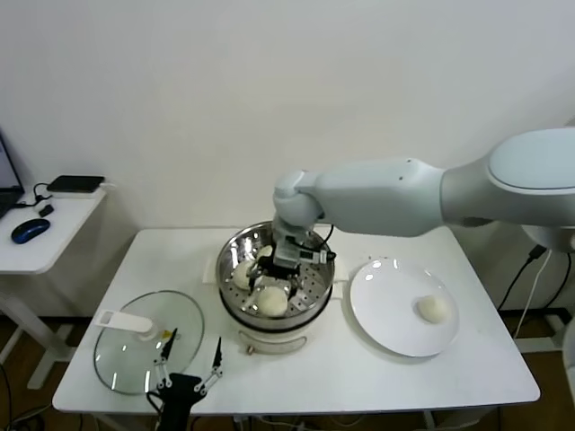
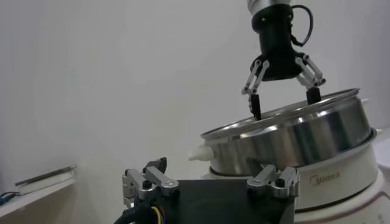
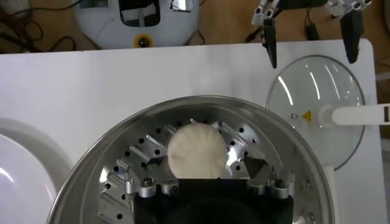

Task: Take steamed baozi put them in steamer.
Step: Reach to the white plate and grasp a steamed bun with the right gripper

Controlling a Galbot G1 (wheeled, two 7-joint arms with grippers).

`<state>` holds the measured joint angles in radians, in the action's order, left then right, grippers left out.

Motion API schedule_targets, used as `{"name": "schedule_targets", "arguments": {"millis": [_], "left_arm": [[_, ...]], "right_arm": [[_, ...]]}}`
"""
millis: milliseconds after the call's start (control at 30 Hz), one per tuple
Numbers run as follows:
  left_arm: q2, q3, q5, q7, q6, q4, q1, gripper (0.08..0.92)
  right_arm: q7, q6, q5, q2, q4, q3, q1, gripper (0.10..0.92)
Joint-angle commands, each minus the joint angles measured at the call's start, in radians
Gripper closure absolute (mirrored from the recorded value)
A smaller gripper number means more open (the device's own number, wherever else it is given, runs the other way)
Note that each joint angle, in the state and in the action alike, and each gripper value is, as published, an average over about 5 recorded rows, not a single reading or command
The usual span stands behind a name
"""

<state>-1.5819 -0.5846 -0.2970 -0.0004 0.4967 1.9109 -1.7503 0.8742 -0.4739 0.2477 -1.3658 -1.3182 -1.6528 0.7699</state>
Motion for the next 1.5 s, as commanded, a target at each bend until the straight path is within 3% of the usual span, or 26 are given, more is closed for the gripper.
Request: {"name": "schedule_targets", "arguments": {"millis": [33,233,500,767,1033,1500], "left_arm": [[0.005,0.001,0.0,0.0,0.0,0.002,-0.003,0.177],[0.008,0.007,-0.003,0.0,0.004,-0.001,-0.004,0.177],[0.004,0.008,-0.006,0.0,0.004,0.008,-0.012,0.177],[0.001,0.003,-0.009,-0.001,0.008,0.0,-0.023,0.177],[-0.001,-0.002,-0.011,-0.001,0.009,-0.015,-0.023,0.177],[-0.004,-0.007,-0.017,0.004,0.002,-0.03,-0.017,0.177]], "right_arm": [[0.106,0.034,0.236,0.083,-0.029,-0.132,0.179,0.203],[0.216,0.269,0.425,0.252,-0.042,-0.291,0.3,0.202],[0.248,0.47,0.364,0.478,0.02,-0.288,0.168,0.203],[0.239,0.491,0.166,0.598,0.127,-0.192,-0.024,0.203],[0.203,0.502,-0.002,0.624,0.203,-0.054,-0.214,0.203],[0.15,0.532,-0.042,0.582,0.331,0.135,-0.411,0.203]]}}
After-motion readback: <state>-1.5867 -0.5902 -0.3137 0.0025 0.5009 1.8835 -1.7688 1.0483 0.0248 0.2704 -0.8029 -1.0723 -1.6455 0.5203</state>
